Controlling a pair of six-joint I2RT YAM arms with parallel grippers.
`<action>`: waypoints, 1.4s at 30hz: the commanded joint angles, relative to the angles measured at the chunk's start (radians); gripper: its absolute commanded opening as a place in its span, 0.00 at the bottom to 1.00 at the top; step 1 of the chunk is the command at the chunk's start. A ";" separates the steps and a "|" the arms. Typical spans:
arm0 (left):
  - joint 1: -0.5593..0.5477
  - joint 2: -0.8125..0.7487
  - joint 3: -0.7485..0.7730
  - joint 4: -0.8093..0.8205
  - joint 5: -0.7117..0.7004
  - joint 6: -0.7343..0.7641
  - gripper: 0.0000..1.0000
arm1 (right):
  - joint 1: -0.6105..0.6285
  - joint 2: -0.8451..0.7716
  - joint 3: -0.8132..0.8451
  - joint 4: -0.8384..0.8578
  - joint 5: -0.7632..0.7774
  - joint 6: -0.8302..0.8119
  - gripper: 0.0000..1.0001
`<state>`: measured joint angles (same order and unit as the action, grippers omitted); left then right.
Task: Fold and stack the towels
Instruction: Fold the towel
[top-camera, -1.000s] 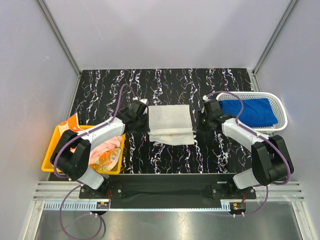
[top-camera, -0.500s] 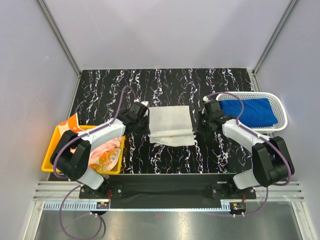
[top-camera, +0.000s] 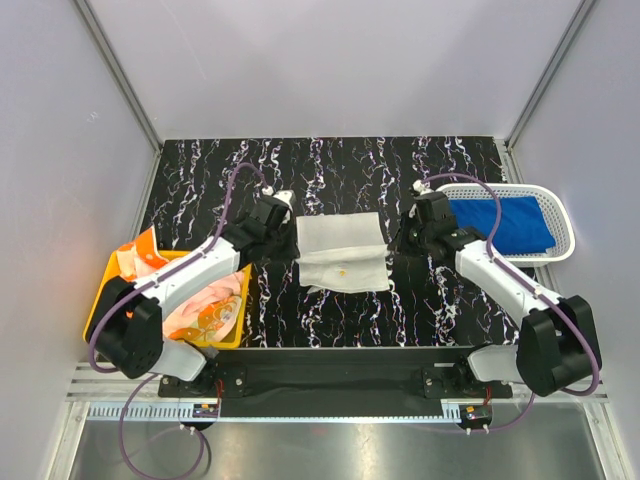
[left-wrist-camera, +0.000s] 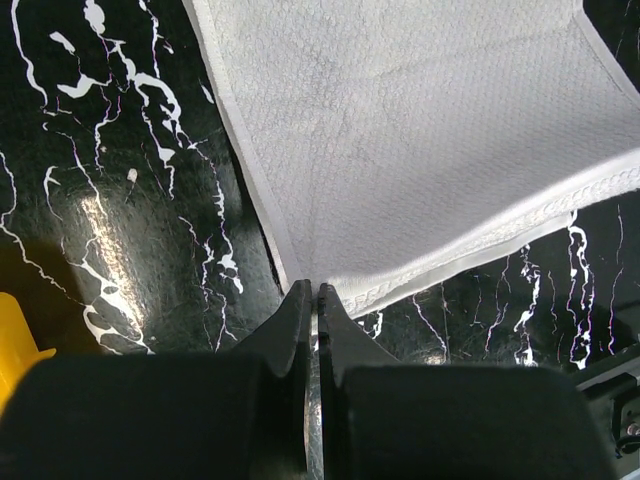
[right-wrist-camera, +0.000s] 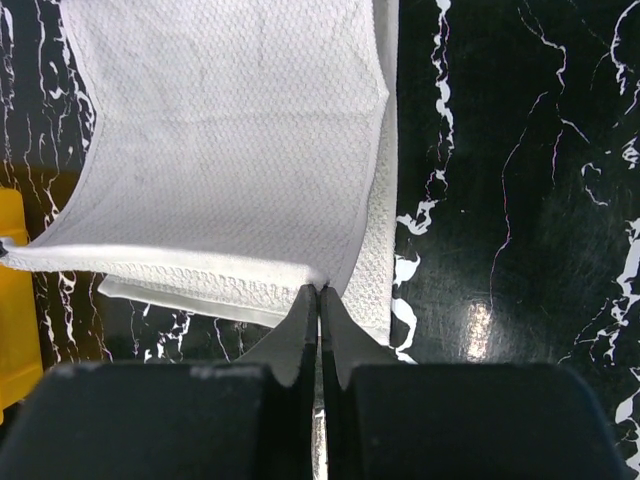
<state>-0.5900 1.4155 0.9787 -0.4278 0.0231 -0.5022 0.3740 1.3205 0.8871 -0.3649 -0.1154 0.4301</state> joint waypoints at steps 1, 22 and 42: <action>-0.007 -0.004 -0.024 0.029 0.012 0.011 0.00 | 0.006 -0.001 -0.033 0.014 0.000 0.007 0.00; 0.018 -0.018 0.014 0.023 -0.123 -0.055 0.54 | 0.006 0.052 0.088 -0.029 0.108 -0.014 0.59; 0.223 0.645 0.587 -0.006 0.026 0.080 0.58 | -0.024 0.795 0.713 -0.085 0.161 -0.237 0.60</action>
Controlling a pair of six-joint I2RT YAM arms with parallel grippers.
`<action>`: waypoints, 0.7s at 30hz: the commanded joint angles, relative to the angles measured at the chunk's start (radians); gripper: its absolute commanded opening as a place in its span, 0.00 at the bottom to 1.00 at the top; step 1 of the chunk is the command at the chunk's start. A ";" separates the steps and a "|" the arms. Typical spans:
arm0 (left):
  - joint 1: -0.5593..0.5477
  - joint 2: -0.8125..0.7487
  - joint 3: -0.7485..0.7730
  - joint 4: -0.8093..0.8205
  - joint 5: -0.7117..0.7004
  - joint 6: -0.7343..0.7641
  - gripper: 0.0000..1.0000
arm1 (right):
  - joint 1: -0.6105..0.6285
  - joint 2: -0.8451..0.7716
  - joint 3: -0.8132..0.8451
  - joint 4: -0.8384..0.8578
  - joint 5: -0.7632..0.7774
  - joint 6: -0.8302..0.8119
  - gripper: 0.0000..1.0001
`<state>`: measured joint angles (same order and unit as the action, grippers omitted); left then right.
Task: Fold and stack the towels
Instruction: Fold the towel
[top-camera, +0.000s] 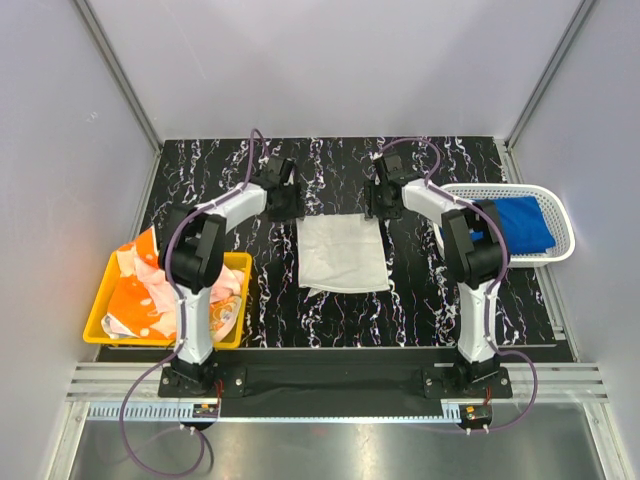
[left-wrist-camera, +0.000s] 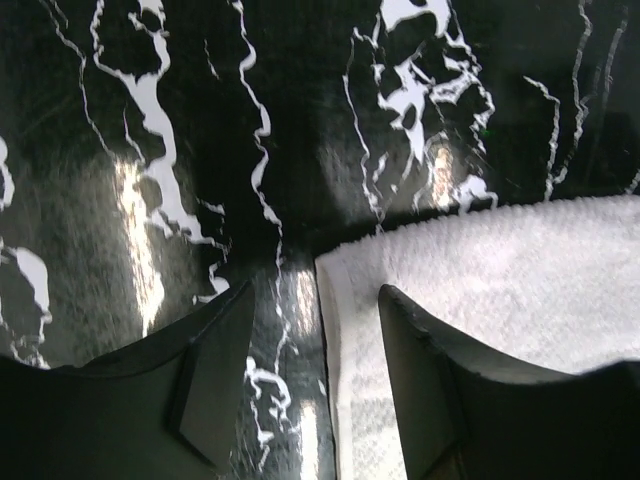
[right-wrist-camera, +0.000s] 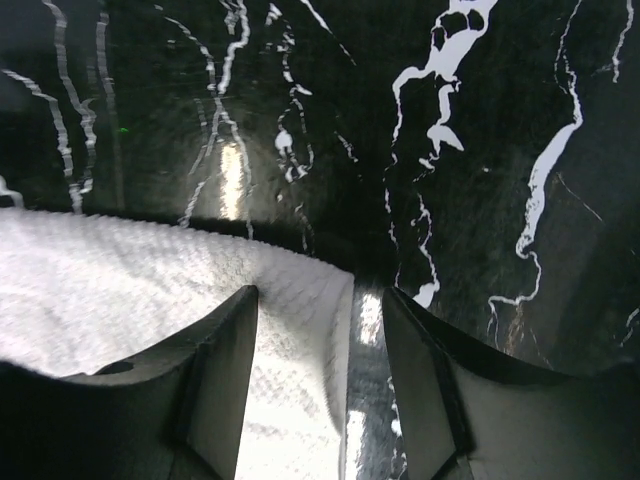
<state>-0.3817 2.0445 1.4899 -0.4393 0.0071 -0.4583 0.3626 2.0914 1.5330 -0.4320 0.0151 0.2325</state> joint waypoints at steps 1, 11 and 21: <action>0.018 0.037 0.084 0.004 0.042 0.036 0.58 | -0.013 0.045 0.082 -0.020 0.043 -0.042 0.60; 0.035 0.105 0.106 0.002 0.050 0.032 0.52 | -0.030 0.091 0.084 0.018 0.037 -0.035 0.47; 0.038 0.134 0.116 0.046 0.120 0.030 0.47 | -0.045 0.073 0.056 0.052 -0.013 -0.035 0.31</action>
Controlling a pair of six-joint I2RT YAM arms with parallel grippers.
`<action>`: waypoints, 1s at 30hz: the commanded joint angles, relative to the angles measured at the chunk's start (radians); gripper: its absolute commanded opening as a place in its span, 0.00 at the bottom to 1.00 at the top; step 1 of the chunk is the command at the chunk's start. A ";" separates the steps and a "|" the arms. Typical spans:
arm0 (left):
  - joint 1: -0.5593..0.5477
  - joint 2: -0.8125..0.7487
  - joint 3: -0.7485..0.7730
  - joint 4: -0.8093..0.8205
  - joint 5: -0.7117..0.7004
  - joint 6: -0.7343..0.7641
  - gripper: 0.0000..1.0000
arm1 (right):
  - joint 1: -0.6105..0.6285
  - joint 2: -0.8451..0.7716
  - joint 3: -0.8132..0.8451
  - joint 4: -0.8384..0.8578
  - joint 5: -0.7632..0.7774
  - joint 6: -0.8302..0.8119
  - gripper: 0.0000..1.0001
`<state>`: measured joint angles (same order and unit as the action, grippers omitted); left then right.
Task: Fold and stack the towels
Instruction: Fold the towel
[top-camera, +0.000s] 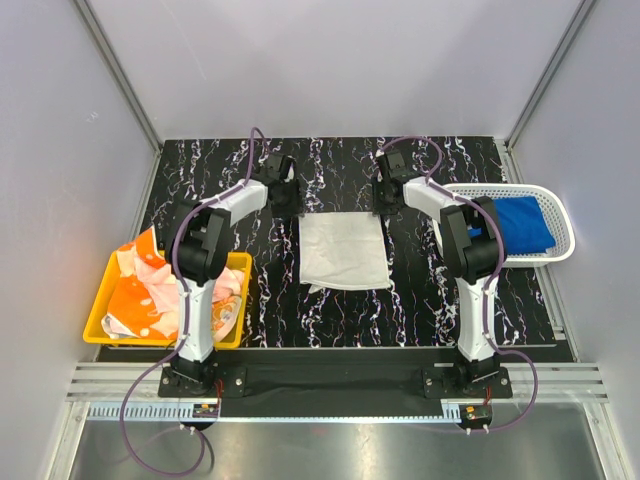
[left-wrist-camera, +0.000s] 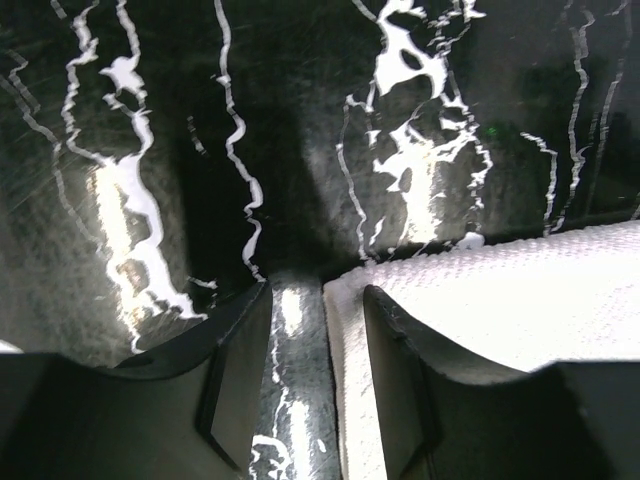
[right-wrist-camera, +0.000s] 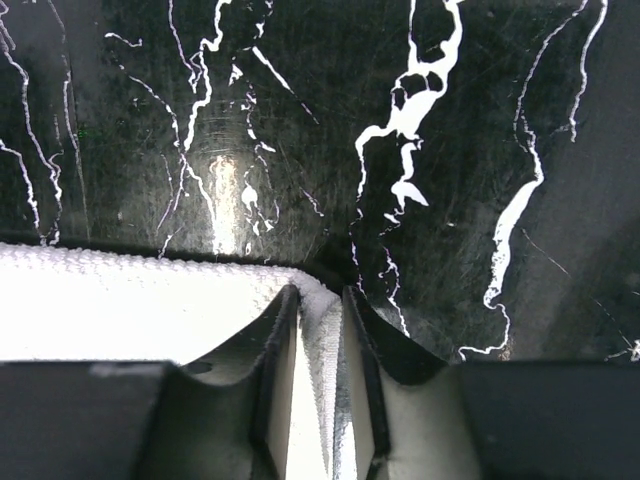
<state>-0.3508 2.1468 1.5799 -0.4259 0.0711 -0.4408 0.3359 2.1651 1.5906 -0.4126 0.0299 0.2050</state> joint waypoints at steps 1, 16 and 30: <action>0.009 0.038 0.029 0.038 0.064 0.008 0.47 | -0.023 -0.002 -0.003 0.037 -0.028 -0.006 0.29; 0.015 0.071 0.025 0.090 0.141 -0.050 0.30 | -0.078 -0.013 -0.034 0.083 -0.189 0.019 0.29; 0.036 0.081 0.060 0.154 0.203 -0.081 0.07 | -0.133 -0.011 -0.032 0.120 -0.326 0.077 0.08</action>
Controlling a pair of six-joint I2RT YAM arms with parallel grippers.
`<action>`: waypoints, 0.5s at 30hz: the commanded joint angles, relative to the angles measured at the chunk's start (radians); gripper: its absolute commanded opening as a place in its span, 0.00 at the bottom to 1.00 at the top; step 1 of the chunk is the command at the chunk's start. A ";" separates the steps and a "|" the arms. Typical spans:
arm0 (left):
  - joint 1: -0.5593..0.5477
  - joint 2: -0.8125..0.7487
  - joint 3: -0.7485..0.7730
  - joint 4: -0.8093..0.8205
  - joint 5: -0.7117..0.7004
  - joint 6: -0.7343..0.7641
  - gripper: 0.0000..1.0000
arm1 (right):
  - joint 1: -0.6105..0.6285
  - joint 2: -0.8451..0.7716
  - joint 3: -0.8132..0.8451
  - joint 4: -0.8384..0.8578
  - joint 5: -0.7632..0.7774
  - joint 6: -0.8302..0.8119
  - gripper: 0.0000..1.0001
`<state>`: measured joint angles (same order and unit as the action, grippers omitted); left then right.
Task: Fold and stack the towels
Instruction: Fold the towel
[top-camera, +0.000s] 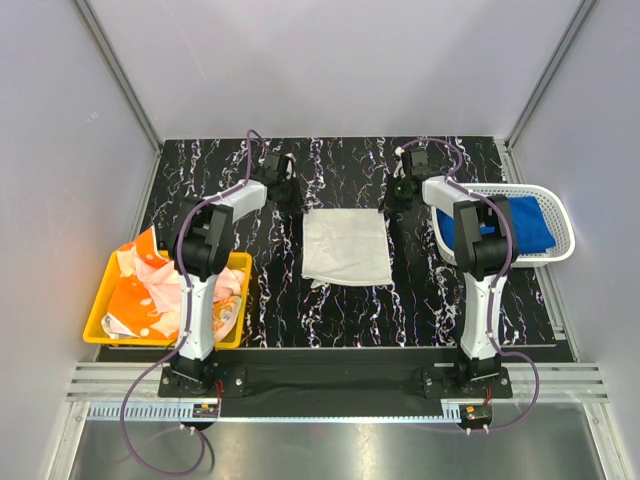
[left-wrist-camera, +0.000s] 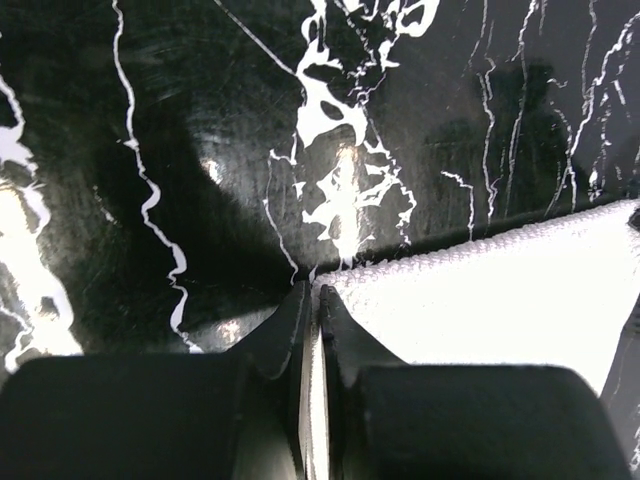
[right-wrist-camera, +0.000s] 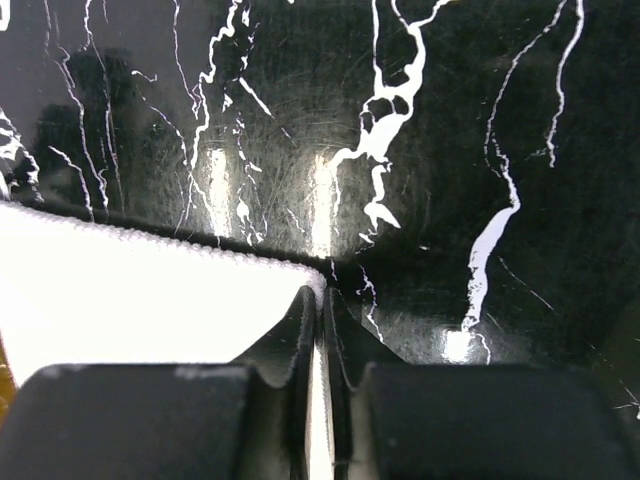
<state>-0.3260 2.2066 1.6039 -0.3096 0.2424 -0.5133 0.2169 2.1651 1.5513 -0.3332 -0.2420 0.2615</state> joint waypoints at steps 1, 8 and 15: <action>0.013 0.021 0.037 0.041 0.037 -0.011 0.06 | -0.017 -0.010 0.007 0.039 -0.059 0.022 0.07; 0.025 -0.008 0.037 0.090 0.051 -0.033 0.00 | -0.034 -0.043 -0.026 0.095 -0.105 0.056 0.00; 0.024 -0.111 -0.012 0.156 0.072 -0.036 0.00 | -0.034 -0.155 -0.097 0.157 -0.083 0.065 0.00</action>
<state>-0.3065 2.1998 1.5997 -0.2440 0.2802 -0.5446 0.1875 2.1246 1.4723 -0.2459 -0.3172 0.3149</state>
